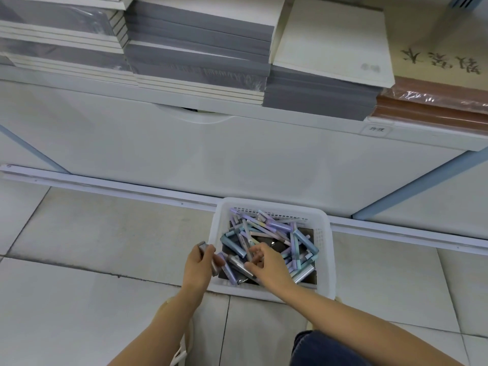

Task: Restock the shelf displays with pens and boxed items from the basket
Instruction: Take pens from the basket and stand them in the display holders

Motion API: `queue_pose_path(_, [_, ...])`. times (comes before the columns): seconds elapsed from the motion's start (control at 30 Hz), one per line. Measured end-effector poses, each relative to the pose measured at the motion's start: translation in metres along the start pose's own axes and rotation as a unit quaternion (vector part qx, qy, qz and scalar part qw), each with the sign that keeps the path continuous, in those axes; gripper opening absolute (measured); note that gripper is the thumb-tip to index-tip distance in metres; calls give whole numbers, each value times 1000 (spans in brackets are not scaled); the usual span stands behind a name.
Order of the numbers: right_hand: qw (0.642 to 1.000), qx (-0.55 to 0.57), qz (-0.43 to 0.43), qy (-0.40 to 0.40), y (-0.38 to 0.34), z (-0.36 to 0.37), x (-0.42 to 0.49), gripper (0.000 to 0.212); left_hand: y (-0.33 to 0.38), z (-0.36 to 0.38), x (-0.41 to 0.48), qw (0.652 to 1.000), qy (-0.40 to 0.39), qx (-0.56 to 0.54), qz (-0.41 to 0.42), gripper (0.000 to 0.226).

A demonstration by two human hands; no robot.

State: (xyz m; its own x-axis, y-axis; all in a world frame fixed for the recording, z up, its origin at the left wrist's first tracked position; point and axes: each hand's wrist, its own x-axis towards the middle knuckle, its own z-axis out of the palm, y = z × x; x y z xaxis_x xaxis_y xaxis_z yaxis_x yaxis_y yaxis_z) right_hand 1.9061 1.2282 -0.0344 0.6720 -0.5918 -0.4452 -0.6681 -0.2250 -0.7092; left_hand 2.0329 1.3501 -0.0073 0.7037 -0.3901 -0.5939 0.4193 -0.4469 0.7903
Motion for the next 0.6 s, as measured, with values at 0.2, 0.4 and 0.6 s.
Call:
queue_pose_path(0.2, [983, -168, -55, -56, 2, 13, 8, 35, -4, -4, 3, 999, -23, 44, 1, 16])
queue_pose_path(0.4, [997, -1, -73, 5, -7, 9, 5, 22, -5, -4, 0, 998, -51, 45, 16, 19])
queue_pose_path(0.6, [978, 166, -90, -93, -35, 21, -9, 15, -3, 0, -8, 997, -72, 0, 19, 20])
